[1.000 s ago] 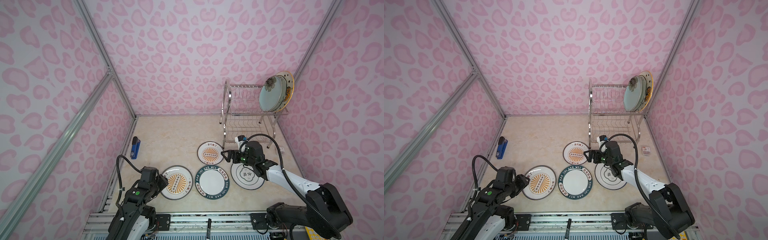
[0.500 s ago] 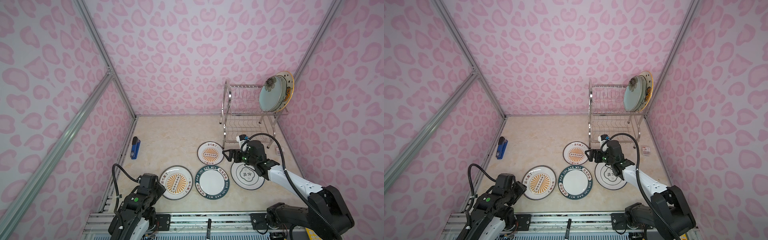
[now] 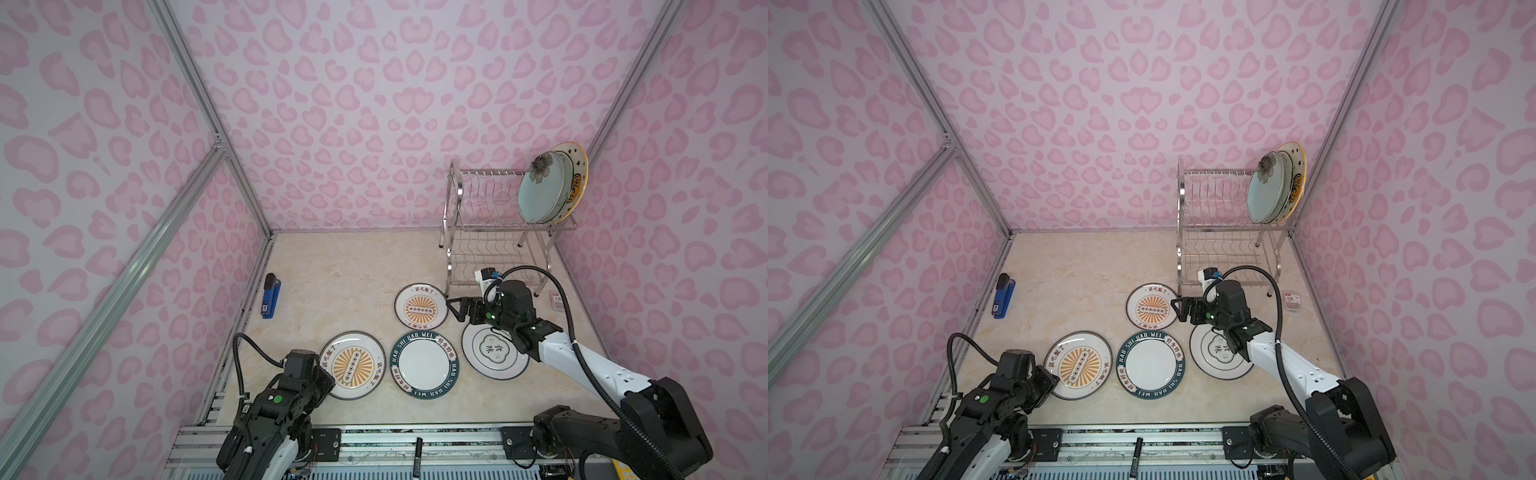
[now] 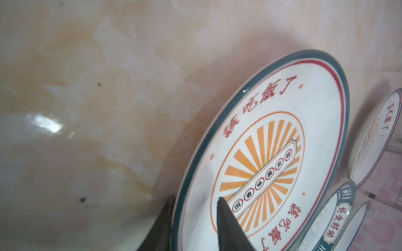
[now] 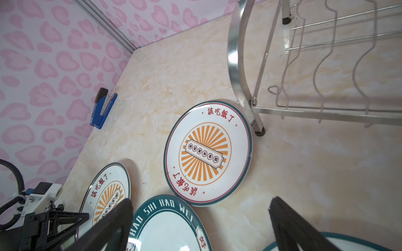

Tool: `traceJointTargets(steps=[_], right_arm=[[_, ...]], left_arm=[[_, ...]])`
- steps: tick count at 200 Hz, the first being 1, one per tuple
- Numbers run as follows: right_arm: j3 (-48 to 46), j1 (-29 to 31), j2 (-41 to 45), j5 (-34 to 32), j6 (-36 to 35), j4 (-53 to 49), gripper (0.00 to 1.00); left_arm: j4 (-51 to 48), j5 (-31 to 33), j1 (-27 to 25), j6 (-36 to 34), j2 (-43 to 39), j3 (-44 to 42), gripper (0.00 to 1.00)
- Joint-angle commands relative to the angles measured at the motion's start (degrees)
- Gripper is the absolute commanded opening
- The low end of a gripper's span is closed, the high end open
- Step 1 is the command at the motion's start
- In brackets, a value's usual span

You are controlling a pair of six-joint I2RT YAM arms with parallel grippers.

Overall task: Load the plates into the dish rack
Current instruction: 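Grip the nearer sunburst plate's rim with the left gripper while the right gripper hovers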

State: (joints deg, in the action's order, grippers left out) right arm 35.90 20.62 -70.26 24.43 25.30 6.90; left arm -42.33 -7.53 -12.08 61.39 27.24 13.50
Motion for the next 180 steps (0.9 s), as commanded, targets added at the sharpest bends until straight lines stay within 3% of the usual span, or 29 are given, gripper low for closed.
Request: traceJointTargets(steps=[1, 42, 105, 180], right_arm=[[-0.21, -0.1, 0.25, -0.17, 0.12, -0.65, 0.97], [-0.24, -0.23, 0.49, 0.17, 0.18, -0.48, 0.97], [-0.63, -0.27, 0.74, 0.29, 0.26, -0.48, 0.97], [-0.74, -0.43, 1.73, 0.29, 0.21, -0.85, 0.97]], left_arm=[[1.52, -0.67, -0.01, 0.13, 0.11, -0.31, 0.29], [1.41, 0.17, 0.02, 0.4, -0.53, -0.31, 0.22], [1.58, 1.9, 0.01, 1.54, -2.02, -0.4, 0.19], [8.87, 2.49, -0.04, 1.87, 2.52, -1.01, 0.15]])
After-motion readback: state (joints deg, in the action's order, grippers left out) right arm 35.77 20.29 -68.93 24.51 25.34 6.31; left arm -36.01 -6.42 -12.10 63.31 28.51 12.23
